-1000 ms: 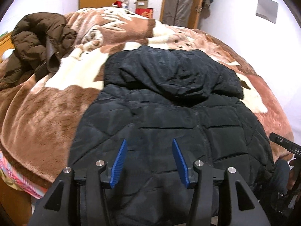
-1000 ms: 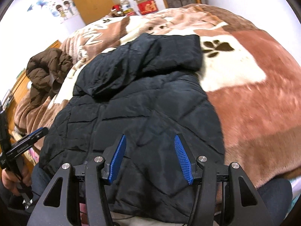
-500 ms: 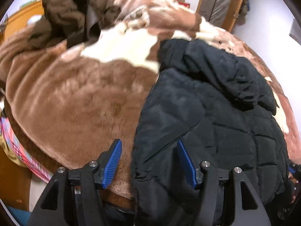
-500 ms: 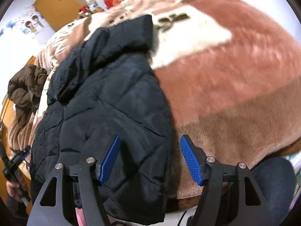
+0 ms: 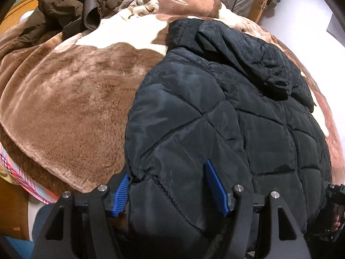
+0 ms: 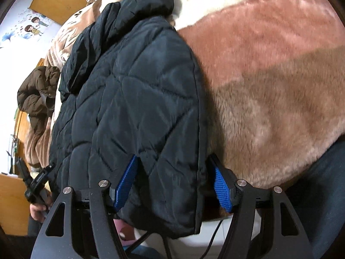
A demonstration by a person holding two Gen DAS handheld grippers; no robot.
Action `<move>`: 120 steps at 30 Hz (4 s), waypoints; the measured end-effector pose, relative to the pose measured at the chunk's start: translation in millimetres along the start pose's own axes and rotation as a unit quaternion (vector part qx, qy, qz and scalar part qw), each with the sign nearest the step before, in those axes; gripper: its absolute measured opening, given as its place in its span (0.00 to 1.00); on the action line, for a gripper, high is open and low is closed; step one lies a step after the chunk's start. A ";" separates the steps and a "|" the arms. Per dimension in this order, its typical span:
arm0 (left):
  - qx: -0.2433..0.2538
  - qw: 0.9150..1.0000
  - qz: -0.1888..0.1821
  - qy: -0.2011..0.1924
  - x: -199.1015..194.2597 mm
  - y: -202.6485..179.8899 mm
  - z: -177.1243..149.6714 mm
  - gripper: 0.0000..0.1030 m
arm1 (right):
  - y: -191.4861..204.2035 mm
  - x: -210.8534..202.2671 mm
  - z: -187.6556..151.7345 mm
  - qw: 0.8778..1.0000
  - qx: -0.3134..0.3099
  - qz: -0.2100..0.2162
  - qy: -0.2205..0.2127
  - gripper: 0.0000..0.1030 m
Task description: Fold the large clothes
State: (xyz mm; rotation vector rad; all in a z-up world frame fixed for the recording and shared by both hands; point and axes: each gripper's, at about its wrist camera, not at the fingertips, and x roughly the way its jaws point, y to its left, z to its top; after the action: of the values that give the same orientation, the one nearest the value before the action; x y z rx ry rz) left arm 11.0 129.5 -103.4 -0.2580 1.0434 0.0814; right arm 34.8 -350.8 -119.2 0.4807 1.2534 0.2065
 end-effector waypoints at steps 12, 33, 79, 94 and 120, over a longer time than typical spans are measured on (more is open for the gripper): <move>0.004 0.999 -0.034 -0.031 -30.8 -15.8 15.0 0.18 | 39.7 -25.7 2.4 0.997 -0.060 0.006 -0.041 0.15; -0.048 0.979 -0.151 -0.125 -138.6 5.0 33.2 0.15 | 67.8 -136.6 -5.4 0.980 -0.079 0.109 -0.145 0.13; -0.136 0.972 -0.130 -0.141 6.4 -10.3 291.6 0.79 | 70.6 -53.3 296.4 0.970 0.070 0.150 -0.180 0.66; -0.003 0.998 -0.054 -0.030 99.7 -55.1 235.4 0.80 | 69.9 37.9 250.5 0.981 -0.088 -0.088 -0.146 0.66; -0.007 0.998 0.023 -0.062 173.3 -65.9 281.4 0.75 | 77.4 108.0 311.8 0.975 -0.115 -0.156 -0.109 0.30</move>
State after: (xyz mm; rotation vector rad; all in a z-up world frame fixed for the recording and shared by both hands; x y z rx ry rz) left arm 347.9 126.3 -107.4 -0.2385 0.9267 0.1444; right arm 371.2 -312.0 -105.2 0.0987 1.0571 0.0298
